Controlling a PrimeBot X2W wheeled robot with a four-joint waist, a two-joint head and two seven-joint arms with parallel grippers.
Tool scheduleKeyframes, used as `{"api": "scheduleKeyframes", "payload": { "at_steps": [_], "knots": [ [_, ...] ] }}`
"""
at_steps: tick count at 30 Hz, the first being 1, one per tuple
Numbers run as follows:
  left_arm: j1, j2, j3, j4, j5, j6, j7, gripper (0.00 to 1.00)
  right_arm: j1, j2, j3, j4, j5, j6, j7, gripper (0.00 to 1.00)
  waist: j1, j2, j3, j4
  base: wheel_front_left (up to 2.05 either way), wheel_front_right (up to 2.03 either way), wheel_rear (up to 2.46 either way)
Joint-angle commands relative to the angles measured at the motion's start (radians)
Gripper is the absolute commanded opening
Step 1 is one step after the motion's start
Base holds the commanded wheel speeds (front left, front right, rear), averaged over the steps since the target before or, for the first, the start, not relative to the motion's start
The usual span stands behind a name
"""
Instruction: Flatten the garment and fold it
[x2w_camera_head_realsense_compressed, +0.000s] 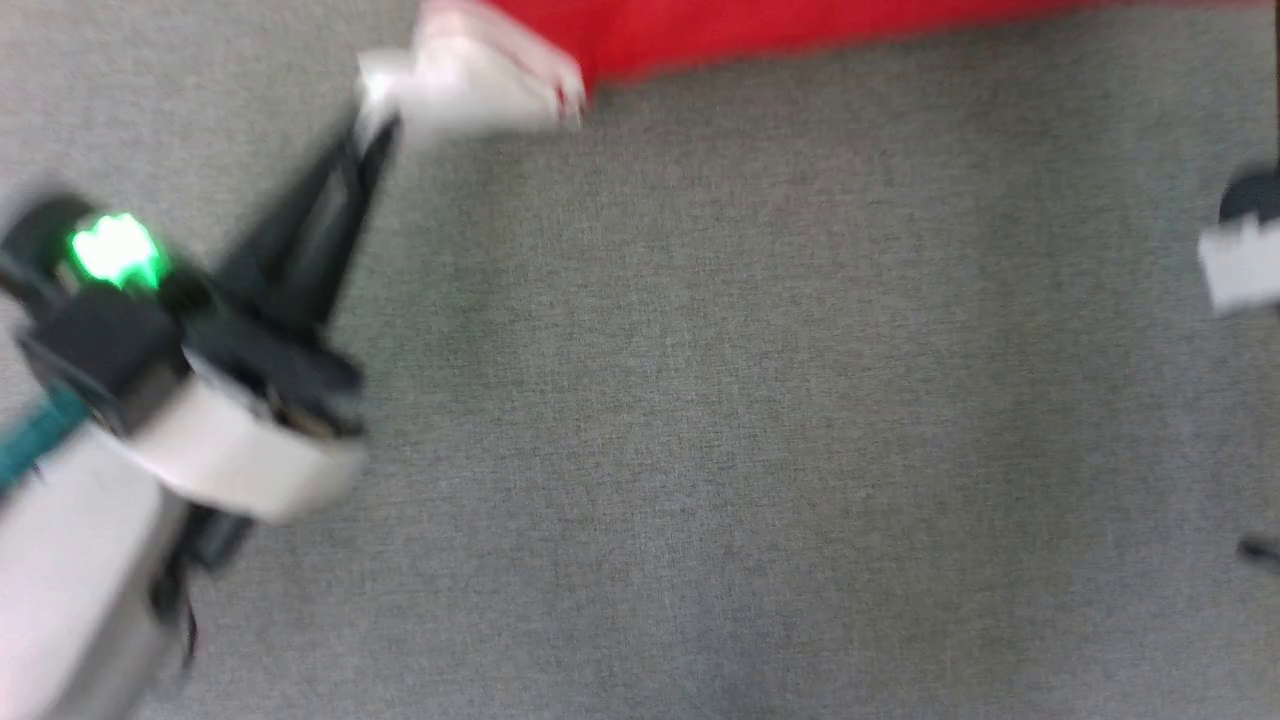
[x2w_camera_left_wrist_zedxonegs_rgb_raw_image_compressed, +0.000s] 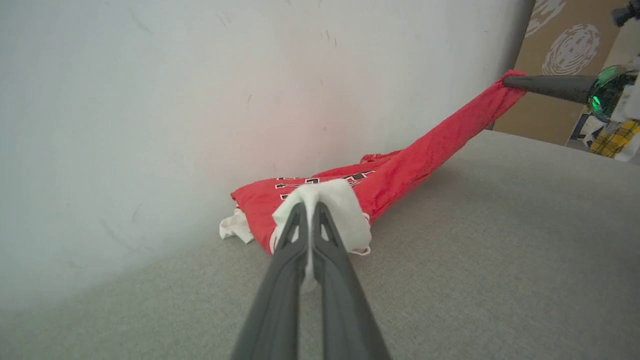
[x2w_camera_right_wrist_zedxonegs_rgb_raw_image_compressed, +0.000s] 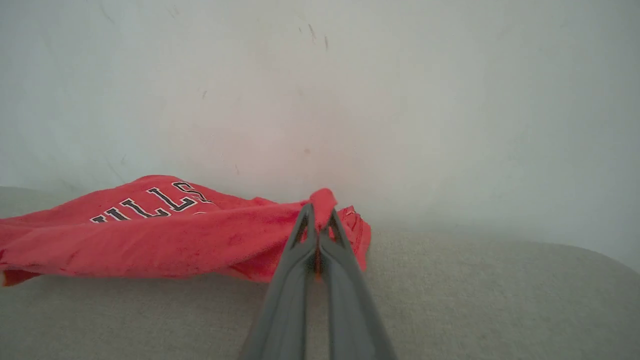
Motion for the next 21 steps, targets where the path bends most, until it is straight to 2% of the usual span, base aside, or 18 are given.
{"api": "scheduleKeyframes", "payload": {
  "at_steps": [1,8,14,21],
  "knots": [
    [0.06,0.008,-0.009,-0.017,-0.012,0.02,0.006,0.0,0.063,0.019,-0.018,-0.036,0.011,-0.001,0.013,0.0,0.0003,0.0,-0.048,0.003,0.0,0.0,0.0],
    [0.262,-0.003,-0.051,-0.008,-0.052,0.084,0.01,0.0,0.349,0.123,-0.097,-0.121,0.037,-0.001,0.07,0.0,0.0003,0.0,-0.114,0.014,0.0,0.0,0.0],
    [0.373,0.009,-0.137,0.031,-0.053,0.086,0.079,0.0,0.534,0.109,-0.078,-0.096,0.064,-0.001,0.164,0.0,0.0003,0.0,-0.177,0.014,0.0,0.0,0.0],
    [0.442,-0.015,-0.196,0.075,-0.111,0.063,0.134,0.0,0.682,0.07,-0.046,-0.069,0.115,-0.001,0.317,0.0,0.0003,0.0,-0.246,0.013,0.0,0.0,0.0]
  ]
}}
